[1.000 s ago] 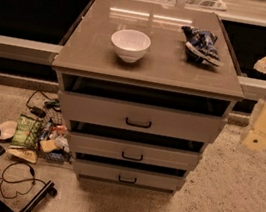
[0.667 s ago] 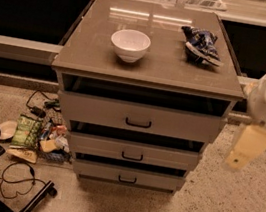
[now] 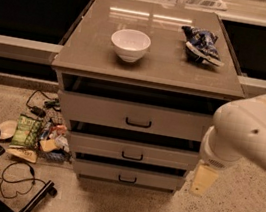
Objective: Open bottom drawer
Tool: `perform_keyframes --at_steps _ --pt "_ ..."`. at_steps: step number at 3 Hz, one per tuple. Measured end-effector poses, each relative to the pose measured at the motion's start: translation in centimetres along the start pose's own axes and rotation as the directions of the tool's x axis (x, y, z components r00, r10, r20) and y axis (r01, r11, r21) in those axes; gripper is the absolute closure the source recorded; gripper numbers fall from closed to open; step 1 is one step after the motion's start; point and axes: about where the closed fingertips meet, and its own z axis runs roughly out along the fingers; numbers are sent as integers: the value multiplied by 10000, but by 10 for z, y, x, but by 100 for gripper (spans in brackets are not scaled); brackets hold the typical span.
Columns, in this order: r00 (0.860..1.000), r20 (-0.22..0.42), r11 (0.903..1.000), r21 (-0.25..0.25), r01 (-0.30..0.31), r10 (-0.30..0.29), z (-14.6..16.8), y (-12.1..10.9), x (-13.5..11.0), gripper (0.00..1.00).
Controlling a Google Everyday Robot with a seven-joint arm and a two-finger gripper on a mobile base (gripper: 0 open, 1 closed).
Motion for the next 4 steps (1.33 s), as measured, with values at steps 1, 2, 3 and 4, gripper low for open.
perform_keyframes --at_steps 1,2,3,4 --pt "9998 -190 9996 282 -68 74 71 -7 -7 0" --pt "9998 -189 9996 272 -63 68 70 -7 -7 0" --pt "9977 -483 9988 86 489 -484 129 30 -21 0" --pt "9946 -360 9947 -353 962 -975 207 69 -39 0"
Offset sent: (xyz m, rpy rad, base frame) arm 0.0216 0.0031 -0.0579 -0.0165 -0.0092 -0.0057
